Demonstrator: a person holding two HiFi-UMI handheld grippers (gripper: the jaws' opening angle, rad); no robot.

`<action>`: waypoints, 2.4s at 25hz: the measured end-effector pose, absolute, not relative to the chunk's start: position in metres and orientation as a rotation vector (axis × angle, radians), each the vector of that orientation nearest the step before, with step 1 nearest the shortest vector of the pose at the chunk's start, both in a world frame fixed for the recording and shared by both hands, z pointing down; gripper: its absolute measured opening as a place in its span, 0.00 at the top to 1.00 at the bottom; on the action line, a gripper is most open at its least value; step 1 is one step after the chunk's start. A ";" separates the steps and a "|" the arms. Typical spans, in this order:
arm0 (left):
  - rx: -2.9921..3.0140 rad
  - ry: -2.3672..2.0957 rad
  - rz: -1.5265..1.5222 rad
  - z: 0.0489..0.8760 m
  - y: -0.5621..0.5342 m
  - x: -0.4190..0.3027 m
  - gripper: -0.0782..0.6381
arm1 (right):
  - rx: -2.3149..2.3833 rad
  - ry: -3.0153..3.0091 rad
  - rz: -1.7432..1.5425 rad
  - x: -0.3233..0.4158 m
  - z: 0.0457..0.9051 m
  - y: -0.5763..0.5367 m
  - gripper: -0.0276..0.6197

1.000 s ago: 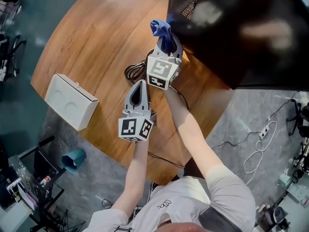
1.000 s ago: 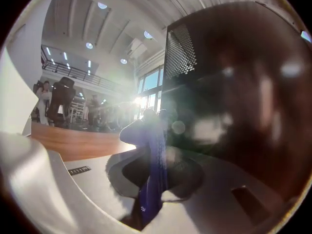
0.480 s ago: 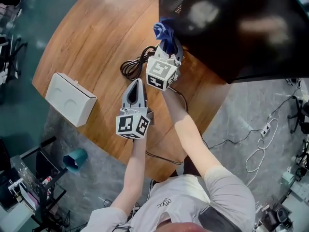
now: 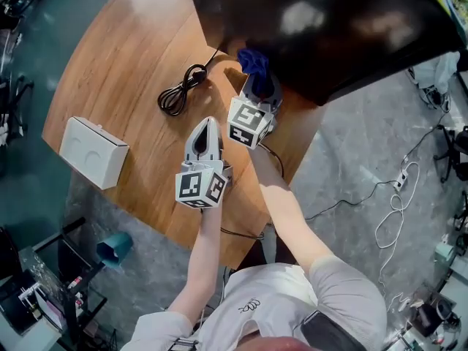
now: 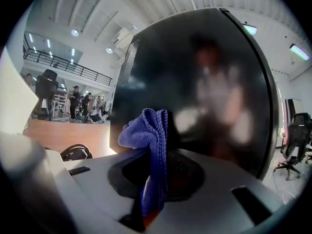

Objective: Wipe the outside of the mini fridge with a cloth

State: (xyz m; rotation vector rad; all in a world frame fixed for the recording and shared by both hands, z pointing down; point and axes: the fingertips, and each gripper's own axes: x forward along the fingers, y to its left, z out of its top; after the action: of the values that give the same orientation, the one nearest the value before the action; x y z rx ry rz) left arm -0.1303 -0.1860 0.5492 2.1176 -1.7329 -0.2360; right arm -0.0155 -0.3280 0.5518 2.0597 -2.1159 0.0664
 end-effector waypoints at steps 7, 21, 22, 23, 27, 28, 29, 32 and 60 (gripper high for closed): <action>2.161 -1.685 -0.238 0.540 -0.167 -0.070 0.88 | 2.126 -2.039 0.088 0.065 0.559 -0.289 0.86; 2.201 -1.630 -0.244 0.538 -0.138 0.013 0.88 | 2.189 -1.968 0.166 0.163 0.561 -0.245 0.86; 2.199 -1.634 -0.248 0.537 -0.137 0.015 0.88 | 2.191 -1.967 0.169 0.168 0.562 -0.244 0.86; 2.198 -1.639 -0.251 0.537 -0.136 0.016 0.88 | 2.184 -1.969 0.160 0.171 0.562 -0.243 0.86; 2.198 -1.658 -0.257 0.534 -0.133 0.022 0.88 | 2.154 -1.966 0.143 0.178 0.563 -0.240 0.86; 2.201 -1.662 -0.259 0.532 -0.132 0.024 0.88 | 2.157 -1.961 0.148 0.182 0.563 -0.238 0.86; 2.204 -1.664 -0.263 0.529 -0.131 0.026 0.88 | 2.162 -1.956 0.156 0.187 0.562 -0.237 0.86; 2.195 -1.664 -0.286 0.517 -0.128 0.028 0.88 | 2.158 -1.953 0.189 0.199 0.555 -0.228 0.86; 2.604 -1.797 -0.180 0.310 -0.029 0.057 0.88 | 1.784 -2.554 0.102 0.212 0.338 -0.027 0.86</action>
State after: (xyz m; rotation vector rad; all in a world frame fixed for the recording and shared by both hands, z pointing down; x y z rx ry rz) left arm 0.0571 -0.0293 0.3095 2.6042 -1.7973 -0.1804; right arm 0.2124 -0.0274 0.3376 1.7837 -2.5540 0.1017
